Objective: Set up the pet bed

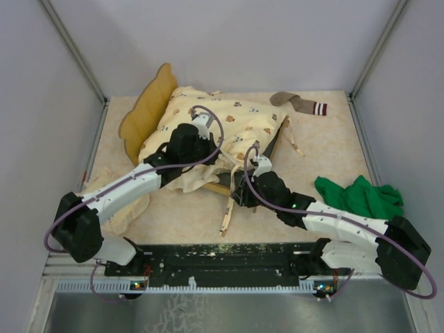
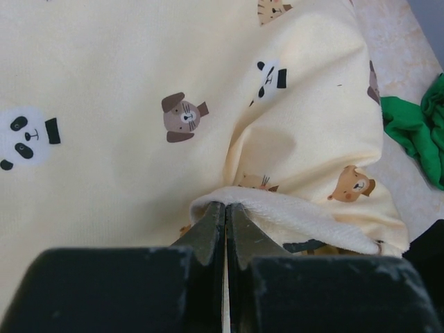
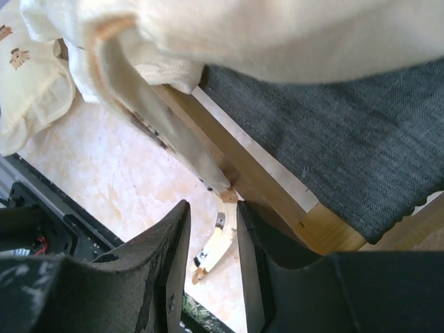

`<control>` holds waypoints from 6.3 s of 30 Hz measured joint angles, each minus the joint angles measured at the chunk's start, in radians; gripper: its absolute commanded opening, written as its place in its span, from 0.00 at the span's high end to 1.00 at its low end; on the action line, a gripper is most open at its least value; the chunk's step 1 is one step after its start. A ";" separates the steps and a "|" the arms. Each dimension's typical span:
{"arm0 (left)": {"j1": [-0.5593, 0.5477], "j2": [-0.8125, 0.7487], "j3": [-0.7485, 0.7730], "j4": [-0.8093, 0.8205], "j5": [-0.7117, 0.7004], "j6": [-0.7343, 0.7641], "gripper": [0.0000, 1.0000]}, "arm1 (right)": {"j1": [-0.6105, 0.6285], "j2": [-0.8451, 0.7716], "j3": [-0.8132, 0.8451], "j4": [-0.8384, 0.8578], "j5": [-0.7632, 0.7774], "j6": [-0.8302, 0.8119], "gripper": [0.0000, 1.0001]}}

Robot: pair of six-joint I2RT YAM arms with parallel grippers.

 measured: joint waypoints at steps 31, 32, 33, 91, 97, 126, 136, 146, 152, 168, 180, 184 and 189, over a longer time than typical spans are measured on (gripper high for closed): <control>0.076 0.096 -0.001 0.003 -0.047 0.024 1.00 | 0.005 -0.016 0.209 -0.156 0.188 -0.158 0.97; 0.076 0.096 -0.002 0.004 -0.047 0.024 1.00 | 0.005 -0.016 0.232 -0.172 0.197 -0.176 0.98; 0.076 0.096 -0.002 0.006 -0.047 0.024 1.00 | 0.005 -0.016 0.253 -0.187 0.204 -0.195 0.99; 0.083 0.095 -0.032 0.018 -0.039 0.018 1.00 | 0.005 -0.148 0.255 -0.115 0.198 -0.409 1.00; 0.083 0.095 -0.032 0.016 -0.038 0.014 1.00 | 0.005 -0.101 0.191 -0.068 0.233 -0.376 1.00; 0.089 -0.221 -0.127 -0.082 0.120 0.000 0.60 | 0.005 0.085 0.058 0.024 0.276 -0.211 0.94; 0.053 -0.399 -0.348 -0.100 0.250 -0.006 0.58 | 0.005 -0.018 0.068 -0.158 0.214 -0.207 0.73; 0.019 -0.428 -0.420 -0.107 0.291 -0.027 0.52 | 0.005 -0.190 0.118 -0.319 0.000 -0.434 0.69; 0.019 -0.464 -0.419 -0.115 0.283 -0.060 0.49 | 0.006 -0.219 0.117 -0.324 -0.263 -0.737 0.69; 0.022 -0.603 -0.526 -0.114 0.240 -0.176 0.51 | 0.106 0.036 0.077 -0.338 -0.459 -1.342 0.65; 0.022 -0.505 -0.639 -0.087 0.339 -0.291 0.51 | 0.124 0.225 0.064 -0.220 -0.416 -1.435 0.64; 0.022 -0.510 -0.658 -0.064 0.344 -0.304 0.51 | 0.140 0.273 0.066 -0.193 -0.391 -1.445 0.65; 0.022 -0.505 -0.678 -0.059 0.338 -0.316 0.51 | 0.161 0.330 0.067 -0.149 -0.352 -1.453 0.75</control>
